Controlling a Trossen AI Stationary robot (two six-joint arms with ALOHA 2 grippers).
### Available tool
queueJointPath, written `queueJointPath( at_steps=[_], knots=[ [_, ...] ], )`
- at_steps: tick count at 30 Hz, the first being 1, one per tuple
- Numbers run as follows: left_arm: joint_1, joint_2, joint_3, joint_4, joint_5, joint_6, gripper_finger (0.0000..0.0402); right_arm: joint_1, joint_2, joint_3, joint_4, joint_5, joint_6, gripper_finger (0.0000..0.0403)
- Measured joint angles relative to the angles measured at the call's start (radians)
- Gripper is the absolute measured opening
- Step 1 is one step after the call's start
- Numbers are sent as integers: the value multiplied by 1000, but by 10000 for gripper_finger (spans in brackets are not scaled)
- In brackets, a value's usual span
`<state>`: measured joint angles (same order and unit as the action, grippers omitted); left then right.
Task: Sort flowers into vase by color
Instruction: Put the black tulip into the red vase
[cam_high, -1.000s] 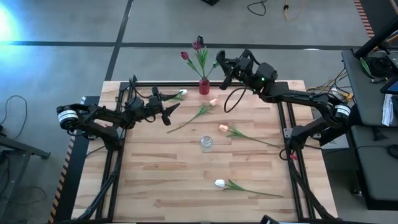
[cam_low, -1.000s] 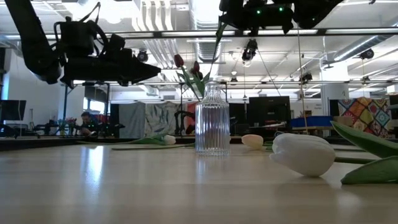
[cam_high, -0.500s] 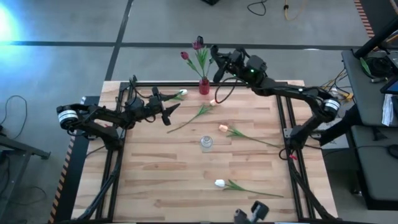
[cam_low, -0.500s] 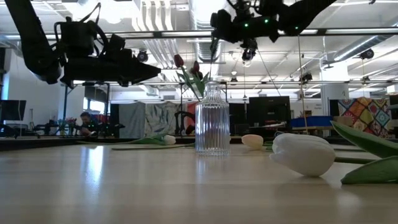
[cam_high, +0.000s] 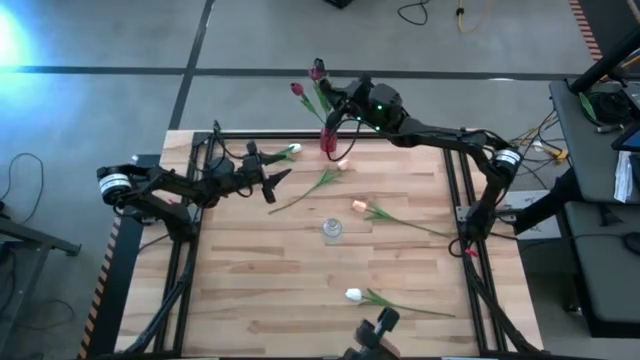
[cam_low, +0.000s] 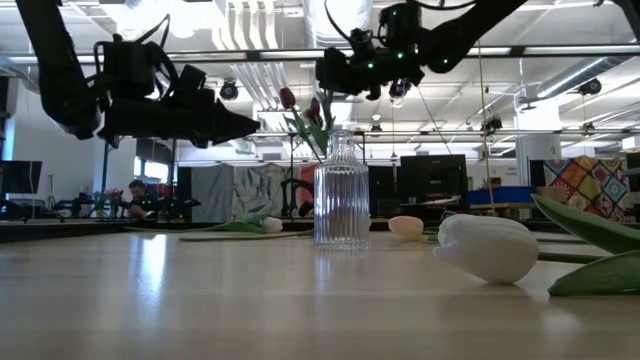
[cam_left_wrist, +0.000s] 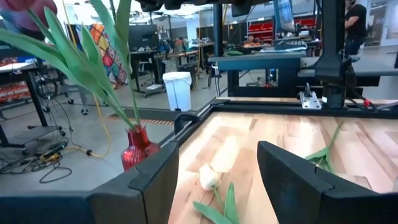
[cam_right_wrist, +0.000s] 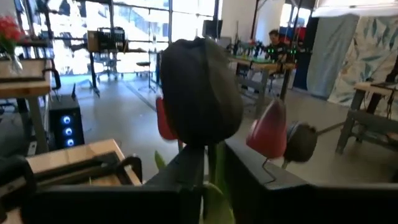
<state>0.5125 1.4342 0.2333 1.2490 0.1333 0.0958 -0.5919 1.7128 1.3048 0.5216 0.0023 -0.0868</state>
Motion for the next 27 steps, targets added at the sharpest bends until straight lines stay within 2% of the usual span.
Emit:
queueJointPath(
  at_steps=[11,21,27],
  knots=[
    [0,40,39,-30,10,-1,181,0,-20,0,-125,28,-16,148],
    [-1,40,188,-360,94,18,118,0,-81,1,-274,53,-40,220],
    [-6,40,239,-414,94,26,108,-5,-75,0,-359,63,-30,251]
  ],
)
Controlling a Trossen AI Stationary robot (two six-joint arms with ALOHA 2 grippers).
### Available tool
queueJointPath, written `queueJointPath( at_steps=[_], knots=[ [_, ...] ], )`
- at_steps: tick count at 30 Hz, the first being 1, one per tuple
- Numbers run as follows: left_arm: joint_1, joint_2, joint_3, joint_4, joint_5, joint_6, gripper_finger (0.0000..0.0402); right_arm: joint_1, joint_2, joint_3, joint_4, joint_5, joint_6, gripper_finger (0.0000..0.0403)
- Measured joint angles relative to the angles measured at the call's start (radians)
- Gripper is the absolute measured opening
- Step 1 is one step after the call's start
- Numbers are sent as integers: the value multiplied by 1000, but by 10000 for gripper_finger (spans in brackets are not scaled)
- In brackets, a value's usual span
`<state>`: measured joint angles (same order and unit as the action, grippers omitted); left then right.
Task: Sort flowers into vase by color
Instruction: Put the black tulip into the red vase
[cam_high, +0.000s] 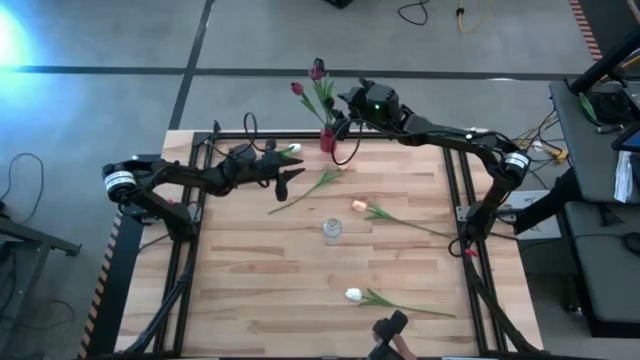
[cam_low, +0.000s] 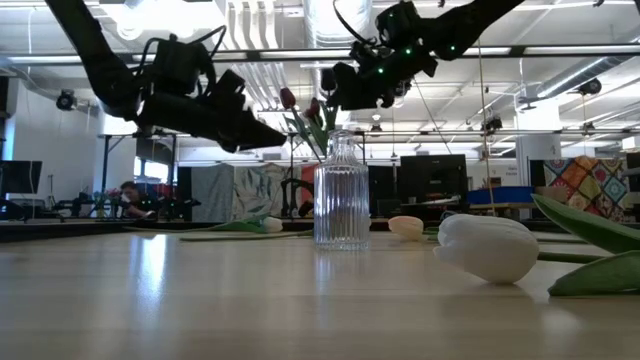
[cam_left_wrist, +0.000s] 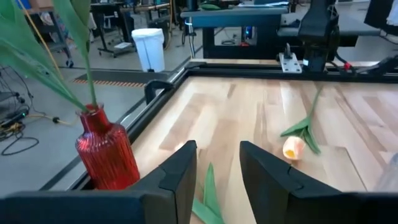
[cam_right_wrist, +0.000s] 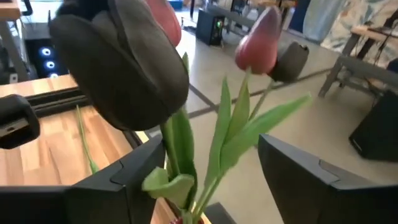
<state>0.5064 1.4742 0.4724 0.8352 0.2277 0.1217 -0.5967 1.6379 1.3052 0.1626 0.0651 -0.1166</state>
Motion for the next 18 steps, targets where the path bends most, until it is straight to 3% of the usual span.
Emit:
queueJointPath(
  at_steps=[8,18],
  knots=[
    [-3,0,4,-2,0,-1,126,-15,-9,29,-146,17,26,276],
    [-3,0,3,-17,0,-3,165,1,-17,110,-291,14,-66,282]
  ],
)
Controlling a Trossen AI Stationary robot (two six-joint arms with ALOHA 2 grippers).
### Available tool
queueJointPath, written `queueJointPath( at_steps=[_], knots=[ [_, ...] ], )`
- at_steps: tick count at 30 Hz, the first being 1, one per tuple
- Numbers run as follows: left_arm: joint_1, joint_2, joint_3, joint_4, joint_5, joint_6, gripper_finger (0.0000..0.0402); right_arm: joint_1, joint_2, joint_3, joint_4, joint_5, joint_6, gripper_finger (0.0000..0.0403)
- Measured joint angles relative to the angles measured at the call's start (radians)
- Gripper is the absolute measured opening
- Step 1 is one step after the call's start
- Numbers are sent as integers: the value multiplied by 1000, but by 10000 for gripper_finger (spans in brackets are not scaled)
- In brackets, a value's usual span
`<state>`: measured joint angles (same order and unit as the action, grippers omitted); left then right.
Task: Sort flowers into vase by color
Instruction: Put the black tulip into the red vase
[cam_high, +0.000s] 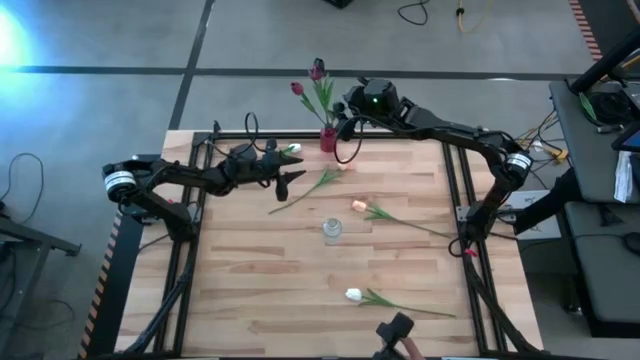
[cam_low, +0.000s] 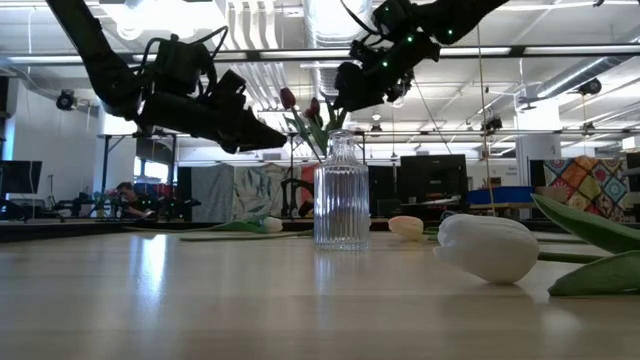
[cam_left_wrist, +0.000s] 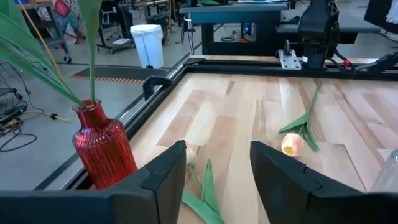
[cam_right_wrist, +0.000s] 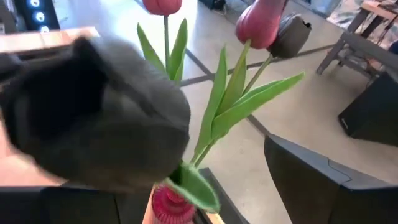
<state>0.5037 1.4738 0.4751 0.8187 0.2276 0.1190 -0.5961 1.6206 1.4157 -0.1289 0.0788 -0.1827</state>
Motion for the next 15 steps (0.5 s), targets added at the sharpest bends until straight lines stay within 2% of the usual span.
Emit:
queueJointPath(
  at_steps=[15],
  knots=[
    [0,0,0,-7,0,3,174,1,-94,22,-127,-1,-54,283]
  ],
)
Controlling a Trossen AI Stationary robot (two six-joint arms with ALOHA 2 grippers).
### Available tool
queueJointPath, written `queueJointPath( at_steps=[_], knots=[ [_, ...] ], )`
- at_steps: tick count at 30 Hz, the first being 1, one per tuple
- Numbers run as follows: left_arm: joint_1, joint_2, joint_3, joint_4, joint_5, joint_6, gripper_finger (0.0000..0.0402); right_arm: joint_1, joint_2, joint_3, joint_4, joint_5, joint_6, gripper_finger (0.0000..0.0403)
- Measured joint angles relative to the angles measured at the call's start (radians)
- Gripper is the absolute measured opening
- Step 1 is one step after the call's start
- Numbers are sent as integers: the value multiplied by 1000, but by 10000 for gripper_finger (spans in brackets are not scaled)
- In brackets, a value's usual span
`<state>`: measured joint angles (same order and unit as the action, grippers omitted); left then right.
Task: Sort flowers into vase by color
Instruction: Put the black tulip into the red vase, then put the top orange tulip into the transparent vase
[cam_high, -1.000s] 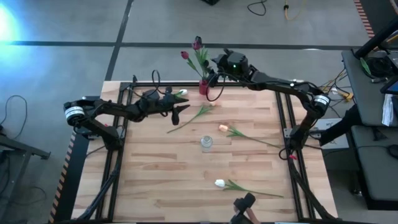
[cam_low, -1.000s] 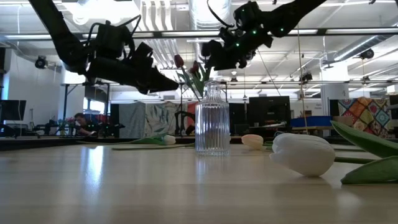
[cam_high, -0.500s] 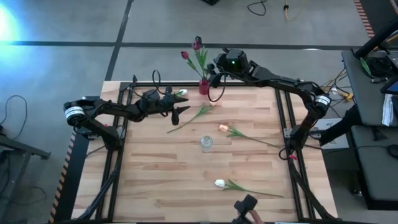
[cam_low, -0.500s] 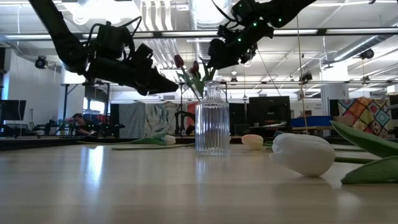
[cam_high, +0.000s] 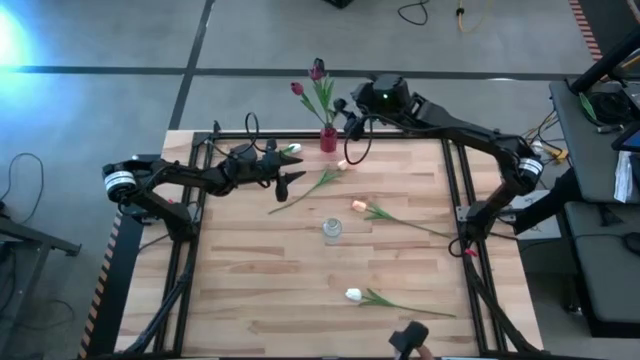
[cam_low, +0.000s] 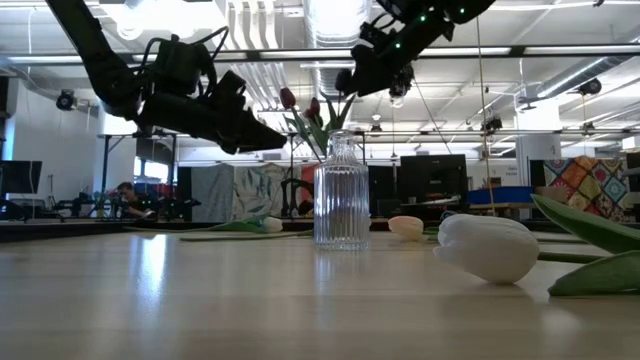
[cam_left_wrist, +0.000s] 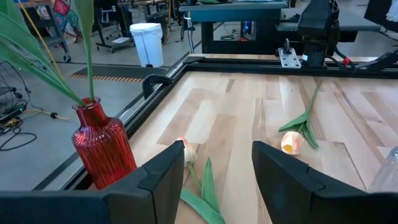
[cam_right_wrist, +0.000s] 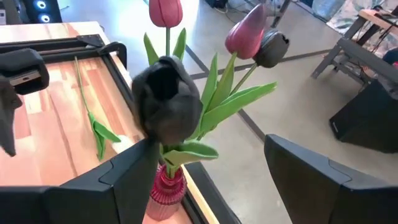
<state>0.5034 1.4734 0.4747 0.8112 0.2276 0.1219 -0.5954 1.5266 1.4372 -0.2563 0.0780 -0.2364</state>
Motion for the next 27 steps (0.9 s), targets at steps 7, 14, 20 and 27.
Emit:
queueJointPath(
  at_steps=[7,14,20,27],
  knots=[
    [1,0,0,-26,17,4,171,19,-84,0,-120,1,-23,283],
    [-1,0,0,-24,61,5,148,62,-188,-39,-180,1,-36,228],
    [-6,0,1,-28,58,5,118,63,-280,-185,-121,2,-25,142],
    [-32,15,86,-250,17,5,82,66,-343,-482,152,-7,-2,39]
  ],
)
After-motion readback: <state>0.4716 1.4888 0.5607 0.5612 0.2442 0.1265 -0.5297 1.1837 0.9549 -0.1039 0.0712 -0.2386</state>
